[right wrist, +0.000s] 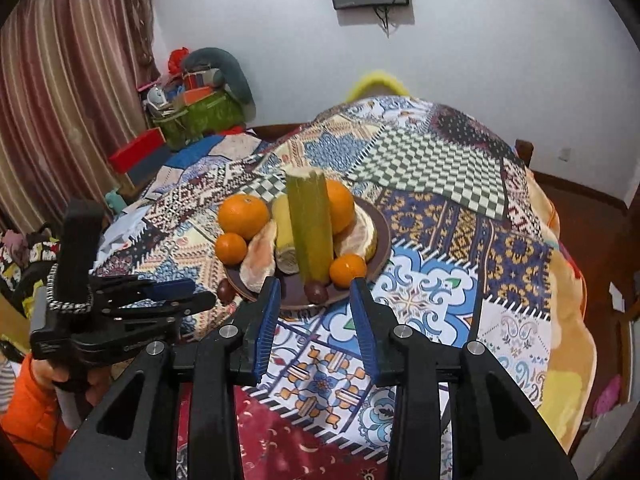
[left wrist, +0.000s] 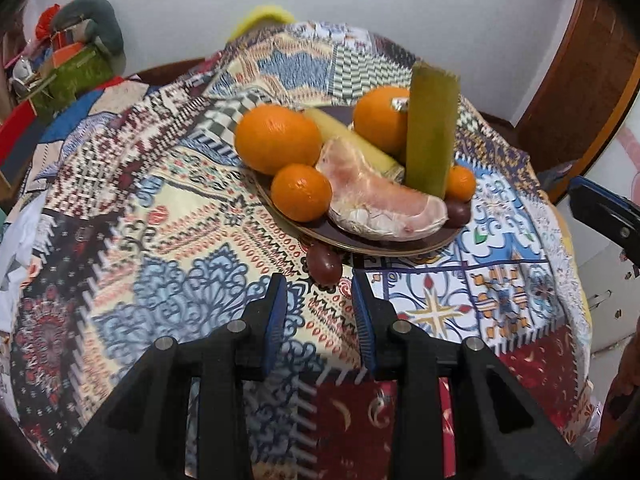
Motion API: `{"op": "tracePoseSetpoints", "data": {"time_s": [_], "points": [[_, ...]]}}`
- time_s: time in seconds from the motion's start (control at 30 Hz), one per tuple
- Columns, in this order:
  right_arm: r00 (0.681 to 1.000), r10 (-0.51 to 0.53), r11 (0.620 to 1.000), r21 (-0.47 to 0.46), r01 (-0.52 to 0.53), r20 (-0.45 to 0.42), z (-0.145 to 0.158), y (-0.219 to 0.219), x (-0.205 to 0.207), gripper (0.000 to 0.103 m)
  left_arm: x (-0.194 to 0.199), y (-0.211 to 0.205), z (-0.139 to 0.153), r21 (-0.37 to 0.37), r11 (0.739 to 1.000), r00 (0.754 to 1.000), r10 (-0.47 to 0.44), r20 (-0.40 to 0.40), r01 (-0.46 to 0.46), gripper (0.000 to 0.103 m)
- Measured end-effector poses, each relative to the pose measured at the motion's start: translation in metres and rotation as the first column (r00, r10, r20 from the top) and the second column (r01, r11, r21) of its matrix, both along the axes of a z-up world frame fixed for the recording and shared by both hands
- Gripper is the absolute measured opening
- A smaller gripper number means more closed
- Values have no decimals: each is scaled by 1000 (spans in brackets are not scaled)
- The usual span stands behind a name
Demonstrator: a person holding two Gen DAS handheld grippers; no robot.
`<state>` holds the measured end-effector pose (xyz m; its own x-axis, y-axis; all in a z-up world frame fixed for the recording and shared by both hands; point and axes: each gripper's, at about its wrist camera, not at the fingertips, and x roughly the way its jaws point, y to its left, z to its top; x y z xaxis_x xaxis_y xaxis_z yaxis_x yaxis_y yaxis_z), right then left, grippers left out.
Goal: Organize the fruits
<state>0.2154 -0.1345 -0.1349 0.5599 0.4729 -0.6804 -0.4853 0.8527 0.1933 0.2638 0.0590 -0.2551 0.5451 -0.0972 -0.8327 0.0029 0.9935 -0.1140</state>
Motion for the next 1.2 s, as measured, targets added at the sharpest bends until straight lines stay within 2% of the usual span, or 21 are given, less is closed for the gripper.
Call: {"op": "tracePoseSetpoints", "data": {"time_s": [0.1,0.2,0.23,0.4,0.67,0.97,1.2], "points": [[1000,-7,1000,-5,7,-12,-6,-3,3,33,8,-3,-9,-1,1000,1000,-10,-15,10,32],[1000,-11,1000,-8,11,-23,-11,-4,6,33,13,-6,-13,22,1000,1000,-11,-17,11,24],[1000,-12,1000,-8,12,-28,-13,-4,6,33,14,-6,-14,26,1000,1000,-7,-15,7,19],[999,-6,1000,-8,5,-39,-17,-1,7,33,9,-2,-8,30,999,1000,9,8,-9,19],[999,0,1000,-1,0,-43,-18,2,9,33,11,-6,20,5,1000,996,0,88,0,19],[1000,10,1000,13,-10,-27,-13,2,8,33,28,-14,6,-12,1000,999,-11,53,11,19],[1000,11,1000,24,-10,-15,-9,3,6,33,25,-17,9,5,1000,998,-28,51,27,20]]}}
